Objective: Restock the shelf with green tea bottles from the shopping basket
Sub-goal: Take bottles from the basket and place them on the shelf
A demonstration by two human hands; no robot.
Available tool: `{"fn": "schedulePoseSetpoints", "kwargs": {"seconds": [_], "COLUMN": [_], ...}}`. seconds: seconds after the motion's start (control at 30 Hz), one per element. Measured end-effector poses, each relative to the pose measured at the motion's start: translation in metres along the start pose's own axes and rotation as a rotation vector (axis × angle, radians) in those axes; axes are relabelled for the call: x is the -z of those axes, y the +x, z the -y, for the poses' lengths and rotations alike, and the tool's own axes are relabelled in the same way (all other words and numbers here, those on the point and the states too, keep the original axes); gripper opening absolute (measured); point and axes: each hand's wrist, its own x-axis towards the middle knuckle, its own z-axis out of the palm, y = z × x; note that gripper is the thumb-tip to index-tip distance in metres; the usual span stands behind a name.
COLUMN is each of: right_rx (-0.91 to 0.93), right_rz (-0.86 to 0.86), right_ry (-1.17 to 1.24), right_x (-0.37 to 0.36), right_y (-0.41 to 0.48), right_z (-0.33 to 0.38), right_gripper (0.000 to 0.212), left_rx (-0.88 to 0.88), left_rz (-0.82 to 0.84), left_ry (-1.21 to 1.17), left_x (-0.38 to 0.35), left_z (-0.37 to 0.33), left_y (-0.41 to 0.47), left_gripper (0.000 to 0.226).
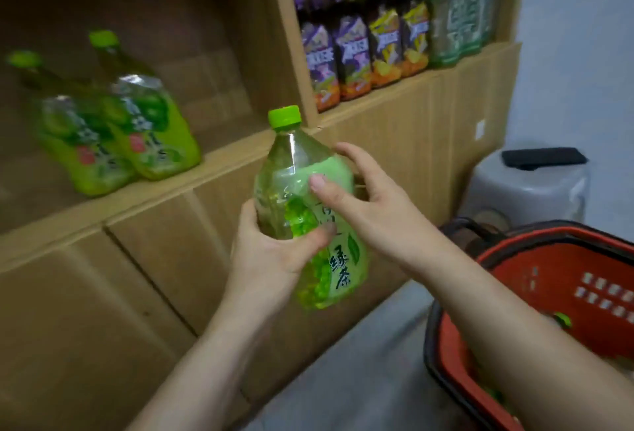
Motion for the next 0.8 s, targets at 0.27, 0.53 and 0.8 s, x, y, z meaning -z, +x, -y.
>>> {"fn": "schedulePoseSetpoints", "kwargs": {"seconds": [0.27,0.53,0.8], "right_rx": [0.096,0.175,0.144], "right_rz": [-0.090,-0.183,-0.087], "right_ry": [0.105,-0.019,-0.211], "right_x": [-0.119,-0.124,-0.159], "right_y": [0.070,0.134,0.168], "right_z": [0.075,0.093,0.075], "right_gripper": [0.098,0.099,0.113], "left_rx": [-0.248,-0.376,-0.369], "left_rz": [0.078,-0.341,-0.441], "left_ry": [0.477,1.201,1.175], "left_x": [0.131,0.196,0.213], "left_z": [-0.046,-0.067,-0.039], "left_y": [0.073,0.184,0.218], "left_gripper": [0.090,0.101,0.108]}}
